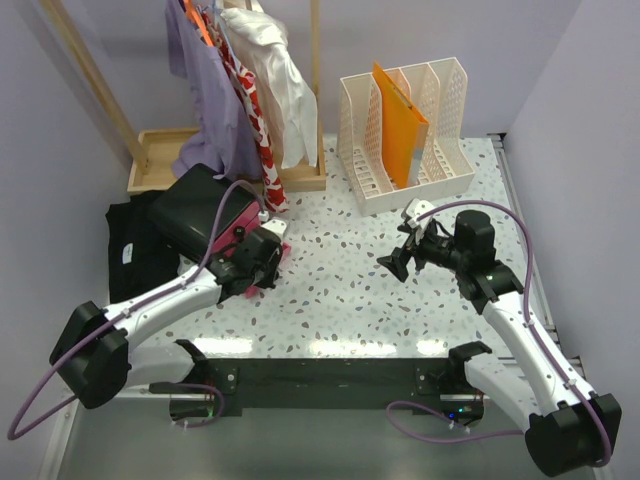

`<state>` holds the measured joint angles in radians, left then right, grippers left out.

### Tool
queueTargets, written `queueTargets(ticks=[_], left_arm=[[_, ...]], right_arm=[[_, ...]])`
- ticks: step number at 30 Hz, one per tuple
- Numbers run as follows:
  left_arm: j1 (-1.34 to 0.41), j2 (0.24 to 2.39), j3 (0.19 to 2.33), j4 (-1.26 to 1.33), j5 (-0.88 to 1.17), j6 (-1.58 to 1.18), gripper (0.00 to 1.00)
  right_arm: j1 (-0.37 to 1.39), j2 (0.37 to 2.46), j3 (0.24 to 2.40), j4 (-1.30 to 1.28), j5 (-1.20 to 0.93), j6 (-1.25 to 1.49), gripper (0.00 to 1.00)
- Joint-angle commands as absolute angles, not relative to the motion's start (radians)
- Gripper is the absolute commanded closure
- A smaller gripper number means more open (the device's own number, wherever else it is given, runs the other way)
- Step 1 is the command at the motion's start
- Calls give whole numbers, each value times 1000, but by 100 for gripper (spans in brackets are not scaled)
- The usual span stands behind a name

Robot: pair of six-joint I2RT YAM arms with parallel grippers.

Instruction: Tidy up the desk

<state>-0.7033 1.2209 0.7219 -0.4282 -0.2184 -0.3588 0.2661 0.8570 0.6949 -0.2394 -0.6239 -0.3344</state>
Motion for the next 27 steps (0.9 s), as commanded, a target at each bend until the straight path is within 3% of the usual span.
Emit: queueTargets(ticks=[1, 10, 27], left_arm=[[-696, 1209, 753, -422, -354, -379, 100], [-667, 1298, 781, -439, -485, -410, 100], [-640, 1341, 768, -469, -491, -477, 100]], right_arm=[[259, 851, 689, -213, -646, -348, 1], [258, 844, 689, -215, -649, -347, 1], [256, 844, 690, -216, -646, -348, 1]])
